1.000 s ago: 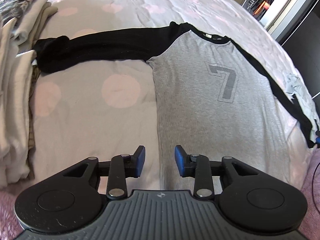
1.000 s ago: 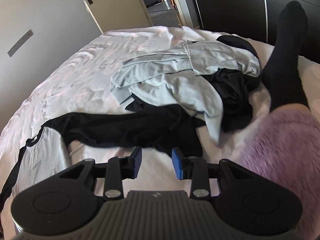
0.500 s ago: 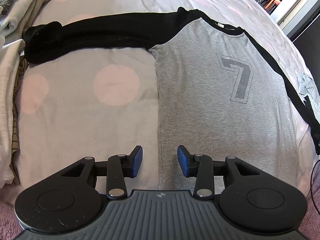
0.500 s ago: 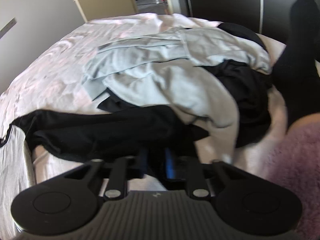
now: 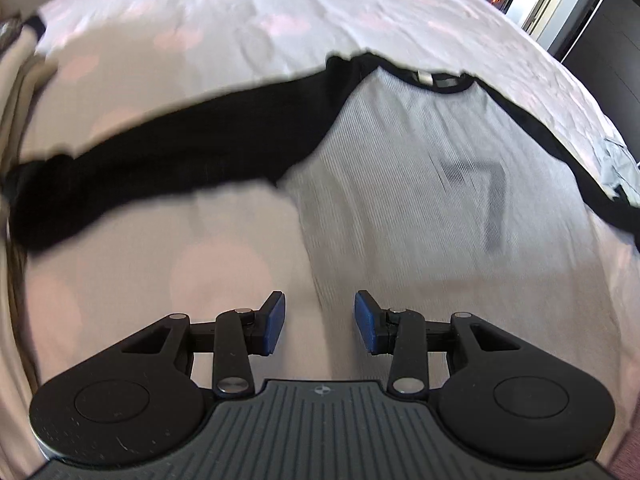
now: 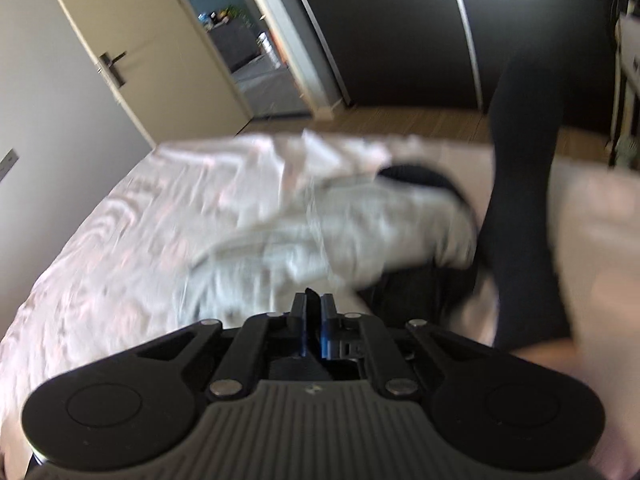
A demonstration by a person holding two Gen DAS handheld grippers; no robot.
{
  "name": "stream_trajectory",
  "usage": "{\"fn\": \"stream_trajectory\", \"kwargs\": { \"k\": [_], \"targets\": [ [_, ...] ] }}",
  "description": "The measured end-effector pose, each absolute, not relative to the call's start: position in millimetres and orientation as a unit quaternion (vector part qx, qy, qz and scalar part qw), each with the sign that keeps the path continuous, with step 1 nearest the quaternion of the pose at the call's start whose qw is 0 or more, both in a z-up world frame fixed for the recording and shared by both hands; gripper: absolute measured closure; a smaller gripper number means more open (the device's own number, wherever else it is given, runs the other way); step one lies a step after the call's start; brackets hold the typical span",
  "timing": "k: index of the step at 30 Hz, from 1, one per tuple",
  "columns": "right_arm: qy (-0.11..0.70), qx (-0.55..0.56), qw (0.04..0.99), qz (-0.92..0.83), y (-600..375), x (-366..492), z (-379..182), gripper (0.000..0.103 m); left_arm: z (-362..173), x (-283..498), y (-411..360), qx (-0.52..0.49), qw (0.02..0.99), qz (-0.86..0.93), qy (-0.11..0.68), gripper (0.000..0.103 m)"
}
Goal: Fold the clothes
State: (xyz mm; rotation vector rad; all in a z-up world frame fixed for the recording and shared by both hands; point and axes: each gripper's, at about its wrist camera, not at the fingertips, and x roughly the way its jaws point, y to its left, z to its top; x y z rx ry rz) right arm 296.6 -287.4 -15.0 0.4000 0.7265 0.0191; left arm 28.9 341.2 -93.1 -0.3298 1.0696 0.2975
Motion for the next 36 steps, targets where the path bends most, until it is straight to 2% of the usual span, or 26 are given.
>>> {"fn": "stream_trajectory", "kwargs": {
  "k": [5, 11, 24, 29, 36],
  "targets": [
    [0.34, 0.141, 0.929, -0.032, -273.8, 326.7, 30.3, 0.096, -93.0, 42.6, 360.6, -0.135, 0.863, 0.131, 0.47, 0.067],
    [0.351, 0.092, 0.931, -0.033, -222.9, 344.2, 71.9, 0.096, -112.6, 25.3, 375.4, -0.176, 0.869, 0.104, 0.451, 0.067],
    [0.323, 0.042, 0.931, 0.163, -22.9, 293.2, 166.3, 0.096, -114.9, 29.4, 371.5, -0.089, 0.888, 0.075, 0.444, 0.067],
    [0.327, 0.017, 0.91, 0.256, 59.4, 262.8, 167.4, 0.096, -115.4, 27.0, 380.5, -0.105, 0.887, 0.084, 0.443, 0.067],
    [0.359, -0.018, 0.867, 0.344, 156.6, 234.1, 127.6, 0.096, -111.7, 26.3, 389.9, -0.119, 0.89, 0.089, 0.431, 0.067]
  ]
}}
